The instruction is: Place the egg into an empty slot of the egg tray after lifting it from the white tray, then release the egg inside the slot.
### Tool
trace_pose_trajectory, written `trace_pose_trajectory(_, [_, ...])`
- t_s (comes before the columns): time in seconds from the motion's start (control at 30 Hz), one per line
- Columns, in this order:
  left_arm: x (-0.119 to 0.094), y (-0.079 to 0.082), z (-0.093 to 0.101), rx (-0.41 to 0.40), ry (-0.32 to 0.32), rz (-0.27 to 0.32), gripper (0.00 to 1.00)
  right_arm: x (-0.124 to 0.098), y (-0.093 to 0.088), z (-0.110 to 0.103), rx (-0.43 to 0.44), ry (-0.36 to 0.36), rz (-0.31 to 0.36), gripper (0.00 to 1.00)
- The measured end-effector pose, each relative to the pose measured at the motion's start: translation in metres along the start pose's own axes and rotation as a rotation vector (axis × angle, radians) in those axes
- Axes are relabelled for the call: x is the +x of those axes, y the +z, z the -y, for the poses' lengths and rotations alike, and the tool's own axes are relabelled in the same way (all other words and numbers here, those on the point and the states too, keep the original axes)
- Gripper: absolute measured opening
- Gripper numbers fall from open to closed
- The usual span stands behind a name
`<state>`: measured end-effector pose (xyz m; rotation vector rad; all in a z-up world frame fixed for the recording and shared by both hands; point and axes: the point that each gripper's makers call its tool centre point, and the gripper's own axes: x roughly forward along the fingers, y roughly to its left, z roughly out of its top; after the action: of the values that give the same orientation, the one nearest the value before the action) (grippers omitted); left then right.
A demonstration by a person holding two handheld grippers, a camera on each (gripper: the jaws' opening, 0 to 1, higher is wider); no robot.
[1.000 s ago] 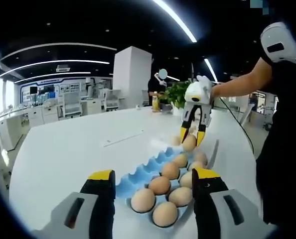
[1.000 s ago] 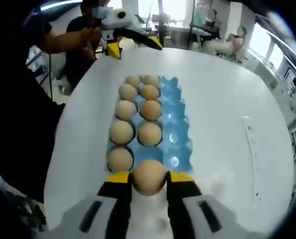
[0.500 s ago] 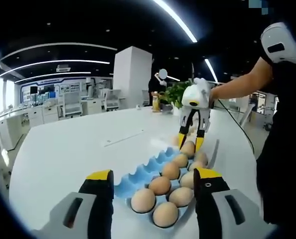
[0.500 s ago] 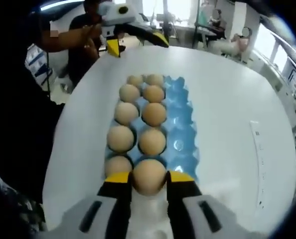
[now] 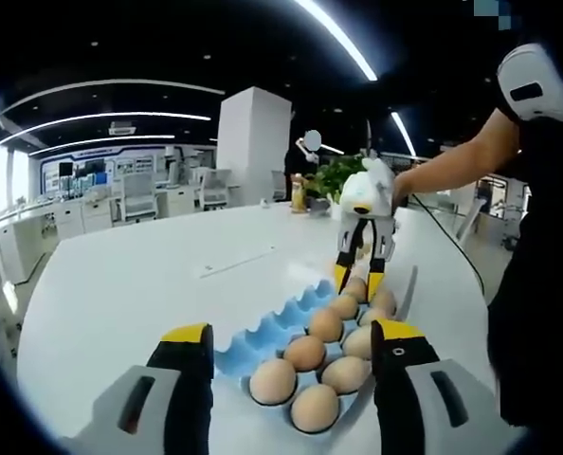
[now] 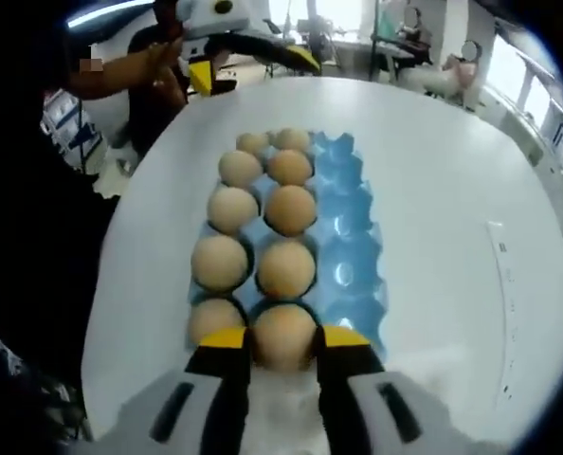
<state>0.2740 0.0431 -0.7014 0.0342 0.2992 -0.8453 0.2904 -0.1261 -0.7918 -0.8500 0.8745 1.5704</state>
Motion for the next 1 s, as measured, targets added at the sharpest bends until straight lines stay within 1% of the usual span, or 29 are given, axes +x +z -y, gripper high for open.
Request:
trace_pose_trajectory(0.2, [0.002, 0.0, 0.001, -0.004, -0.006, 0.0, 0.7, 0.001, -0.001, -0.001, 0.012, 0.01, 0.005, 0.28])
trace_pose_trajectory(0.4, [0.002, 0.001, 0.001, 0.0, -0.005, -0.001, 0.69, 0.001, -0.001, -0.001, 0.025, 0.017, 0.024, 0.28])
trace_pose_trajectory(0.53, [0.002, 0.002, 0.0, -0.002, -0.004, 0.0, 0.68, 0.0, -0.004, -0.001, 0.055, 0.017, 0.039, 0.28])
trace_pose_trajectory(0.57, [0.002, 0.003, 0.0, -0.001, -0.005, 0.0, 0.68, -0.001, -0.003, -0.002, 0.053, 0.015, 0.048, 0.28])
trace_pose_trajectory(0.7, [0.001, 0.003, -0.001, -0.003, 0.001, 0.002, 0.68, -0.006, -0.004, -0.003, 0.057, 0.01, 0.05, 0.29])
trace_pose_trajectory(0.77, [0.002, 0.004, -0.001, -0.005, 0.004, 0.008, 0.68, -0.012, -0.004, -0.004, 0.063, 0.004, 0.057, 0.29])
trace_pose_trajectory(0.87, [0.002, 0.004, -0.001, -0.01, 0.008, 0.017, 0.68, -0.023, -0.009, -0.007, 0.072, -0.007, 0.057, 0.3])
trace_pose_trajectory(0.93, [0.002, 0.005, 0.0, -0.012, 0.01, 0.026, 0.68, -0.036, -0.01, -0.009, 0.114, -0.034, 0.094, 0.29])
trace_pose_trajectory(1.0, [0.002, 0.005, 0.0, -0.015, 0.01, 0.033, 0.68, -0.055, -0.006, -0.005, 0.184, -0.098, 0.193, 0.29])
